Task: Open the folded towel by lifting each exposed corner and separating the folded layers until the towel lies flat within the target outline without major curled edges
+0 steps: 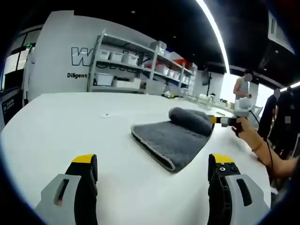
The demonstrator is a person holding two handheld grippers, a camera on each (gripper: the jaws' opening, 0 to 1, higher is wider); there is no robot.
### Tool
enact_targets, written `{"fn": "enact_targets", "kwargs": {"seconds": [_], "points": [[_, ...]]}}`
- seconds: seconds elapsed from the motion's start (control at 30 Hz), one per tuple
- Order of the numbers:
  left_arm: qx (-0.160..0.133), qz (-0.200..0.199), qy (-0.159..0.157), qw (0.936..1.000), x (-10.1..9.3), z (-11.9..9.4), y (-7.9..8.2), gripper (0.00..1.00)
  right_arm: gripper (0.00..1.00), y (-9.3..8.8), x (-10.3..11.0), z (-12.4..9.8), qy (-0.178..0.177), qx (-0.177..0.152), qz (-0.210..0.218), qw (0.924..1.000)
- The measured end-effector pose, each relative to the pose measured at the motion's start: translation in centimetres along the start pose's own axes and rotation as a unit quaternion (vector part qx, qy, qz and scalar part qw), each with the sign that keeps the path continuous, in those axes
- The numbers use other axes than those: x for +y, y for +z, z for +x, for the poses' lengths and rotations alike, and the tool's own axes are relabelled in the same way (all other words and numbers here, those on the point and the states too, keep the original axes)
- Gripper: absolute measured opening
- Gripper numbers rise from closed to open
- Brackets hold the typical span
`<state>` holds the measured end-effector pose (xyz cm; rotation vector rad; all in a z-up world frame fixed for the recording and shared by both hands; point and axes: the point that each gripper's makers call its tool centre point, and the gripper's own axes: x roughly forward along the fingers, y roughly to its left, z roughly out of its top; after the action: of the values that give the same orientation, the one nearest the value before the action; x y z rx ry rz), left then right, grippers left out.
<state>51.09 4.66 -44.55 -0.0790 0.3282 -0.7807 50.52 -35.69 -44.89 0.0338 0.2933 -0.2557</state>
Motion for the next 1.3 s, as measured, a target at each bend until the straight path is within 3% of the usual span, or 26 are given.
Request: {"fn": "enact_targets", "kwargs": {"seconds": [0.3, 0.5, 0.77, 1.13, 1.3], "points": [[0.004, -0.003, 0.007, 1.0000, 0.3, -0.1, -0.2, 0.97, 0.85, 0.9, 0.7, -0.1, -0.005, -0.006, -0.047, 0.9989], [0.003, -0.007, 0.004, 1.0000, 0.1, -0.2, -0.4, 0.97, 0.99, 1.6, 0.7, 0.0, -0.004, -0.017, -0.054, 0.9984], [0.004, -0.009, 0.005, 0.9999, 0.0, -0.2, -0.6, 0.97, 0.99, 2.3, 2.4, -0.2, 0.023, -0.023, -0.064, 0.9974], [0.005, -0.009, 0.006, 0.9999, -0.1, -0.2, -0.8, 0.96, 0.99, 4.2, 5.5, -0.7, 0.065, -0.064, -0.107, 0.9901], [0.006, -0.005, 0.005, 1.0000, -0.3, -0.1, -0.8, 0.96, 0.99, 4.3, 7.6, -1.2, 0.105, -0.068, -0.117, 0.9852]]}}
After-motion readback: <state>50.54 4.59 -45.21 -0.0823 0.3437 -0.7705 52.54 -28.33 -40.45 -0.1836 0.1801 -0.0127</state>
